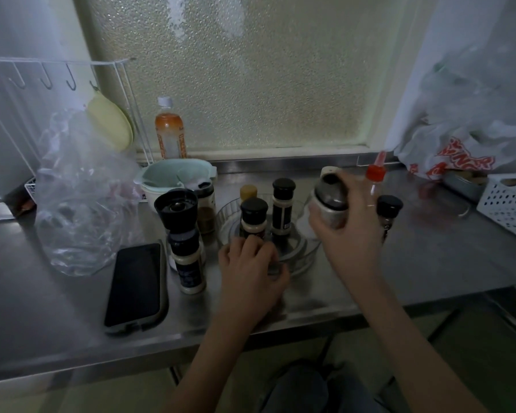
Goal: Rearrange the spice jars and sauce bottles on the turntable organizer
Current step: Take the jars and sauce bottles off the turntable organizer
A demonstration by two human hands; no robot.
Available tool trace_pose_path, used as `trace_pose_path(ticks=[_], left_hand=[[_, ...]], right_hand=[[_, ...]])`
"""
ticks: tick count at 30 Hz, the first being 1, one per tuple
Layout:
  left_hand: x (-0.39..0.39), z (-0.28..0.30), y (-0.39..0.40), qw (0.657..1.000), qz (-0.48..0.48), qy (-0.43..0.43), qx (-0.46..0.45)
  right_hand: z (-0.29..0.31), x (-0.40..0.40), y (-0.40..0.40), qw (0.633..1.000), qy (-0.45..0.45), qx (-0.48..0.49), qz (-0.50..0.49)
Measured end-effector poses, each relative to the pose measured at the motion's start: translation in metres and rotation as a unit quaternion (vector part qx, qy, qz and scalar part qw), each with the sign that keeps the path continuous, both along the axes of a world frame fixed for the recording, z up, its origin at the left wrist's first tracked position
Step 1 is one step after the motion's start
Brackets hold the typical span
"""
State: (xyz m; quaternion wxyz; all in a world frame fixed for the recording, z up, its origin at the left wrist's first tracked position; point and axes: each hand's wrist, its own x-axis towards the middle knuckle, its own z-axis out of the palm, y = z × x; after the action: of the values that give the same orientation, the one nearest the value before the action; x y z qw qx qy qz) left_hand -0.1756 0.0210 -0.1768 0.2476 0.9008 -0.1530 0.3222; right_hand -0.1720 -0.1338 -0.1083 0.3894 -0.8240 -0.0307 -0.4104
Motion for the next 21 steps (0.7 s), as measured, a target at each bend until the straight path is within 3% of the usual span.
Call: trace_pose_path(ticks=[5,13,15,18,21], left_hand=[[-0.001,0.000,0.003,0.999,0.004,-0.024,0.021],[0.001,0.000,0.003,0.999,-0.023,-0.015,0.033],[0.000,0.000,0.003,0.999,-0.018,-0.022,0.023],[0.000,0.002,0.002,1.000,-0.013,-0.018,0.012],[0.000,0.002,0.001,1.000,-0.021,-0.020,0.010]], right_hand=[[-0.021,0.011,0.030,0.990,0.115,-0.064,0.060],[-0.027,0.010,0.029,0.981,0.144,-0.039,0.124],[-0.024,0.005,0.012,0.993,0.100,-0.012,0.058],[-0.018,0.005,-0.032,0.987,0.011,0.030,-0.157],[-0.020,0.009,-0.078,0.951,0.075,-0.036,-0.297]])
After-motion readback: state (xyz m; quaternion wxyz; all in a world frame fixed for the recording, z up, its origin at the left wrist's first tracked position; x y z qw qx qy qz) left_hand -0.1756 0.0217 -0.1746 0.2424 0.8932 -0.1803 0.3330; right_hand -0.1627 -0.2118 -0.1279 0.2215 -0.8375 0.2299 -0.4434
